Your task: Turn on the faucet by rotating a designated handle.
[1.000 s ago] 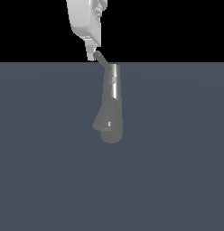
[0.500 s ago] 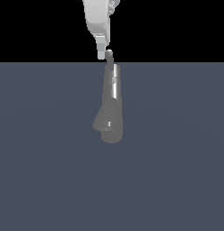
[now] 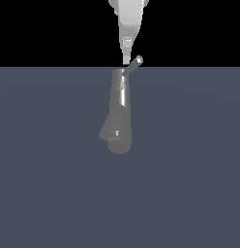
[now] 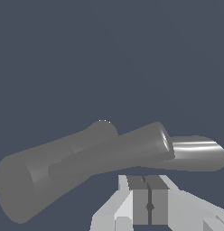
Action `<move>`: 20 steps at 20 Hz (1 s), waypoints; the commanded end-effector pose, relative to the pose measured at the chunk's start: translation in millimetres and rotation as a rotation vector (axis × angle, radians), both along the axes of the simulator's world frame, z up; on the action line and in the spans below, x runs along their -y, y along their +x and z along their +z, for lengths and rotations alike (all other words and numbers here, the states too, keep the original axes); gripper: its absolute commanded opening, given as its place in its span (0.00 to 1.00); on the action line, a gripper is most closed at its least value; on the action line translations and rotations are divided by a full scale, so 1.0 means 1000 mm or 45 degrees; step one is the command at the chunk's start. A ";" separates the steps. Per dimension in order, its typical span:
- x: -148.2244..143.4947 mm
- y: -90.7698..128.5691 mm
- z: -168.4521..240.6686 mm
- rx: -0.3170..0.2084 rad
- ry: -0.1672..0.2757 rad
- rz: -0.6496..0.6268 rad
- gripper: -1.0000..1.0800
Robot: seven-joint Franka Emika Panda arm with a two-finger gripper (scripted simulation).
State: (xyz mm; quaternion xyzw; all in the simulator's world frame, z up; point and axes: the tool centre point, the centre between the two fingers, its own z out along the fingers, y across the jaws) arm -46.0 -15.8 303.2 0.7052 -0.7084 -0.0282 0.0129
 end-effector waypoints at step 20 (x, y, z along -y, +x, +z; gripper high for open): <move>0.075 0.043 -0.024 -0.003 -0.004 -0.039 0.00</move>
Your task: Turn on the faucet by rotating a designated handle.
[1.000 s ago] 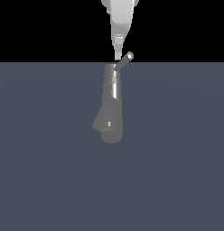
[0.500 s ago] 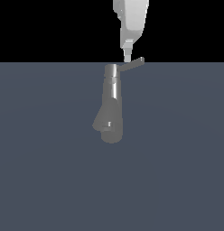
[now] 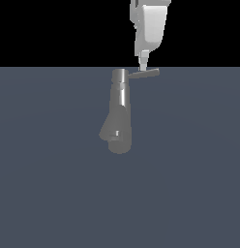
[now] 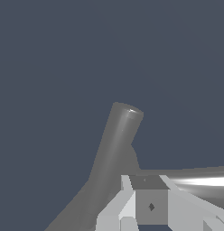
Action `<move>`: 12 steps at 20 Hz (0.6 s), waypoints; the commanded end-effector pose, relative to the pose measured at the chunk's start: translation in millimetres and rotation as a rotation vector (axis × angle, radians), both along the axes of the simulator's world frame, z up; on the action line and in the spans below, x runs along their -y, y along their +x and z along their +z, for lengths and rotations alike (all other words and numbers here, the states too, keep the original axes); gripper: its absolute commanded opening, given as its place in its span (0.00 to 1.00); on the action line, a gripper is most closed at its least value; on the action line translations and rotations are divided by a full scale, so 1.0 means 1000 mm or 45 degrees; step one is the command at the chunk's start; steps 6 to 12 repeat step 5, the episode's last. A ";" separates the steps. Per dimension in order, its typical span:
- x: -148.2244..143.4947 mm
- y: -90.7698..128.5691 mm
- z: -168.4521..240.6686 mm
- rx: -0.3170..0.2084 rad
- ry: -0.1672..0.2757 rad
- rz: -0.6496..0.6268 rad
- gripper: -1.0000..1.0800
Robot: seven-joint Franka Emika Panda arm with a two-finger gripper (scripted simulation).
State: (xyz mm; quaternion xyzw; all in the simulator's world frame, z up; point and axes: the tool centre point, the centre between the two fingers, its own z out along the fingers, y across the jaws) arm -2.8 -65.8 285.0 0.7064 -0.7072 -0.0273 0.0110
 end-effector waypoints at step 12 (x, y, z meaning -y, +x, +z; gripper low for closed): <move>0.038 0.007 -0.010 -0.009 -0.007 -0.050 0.00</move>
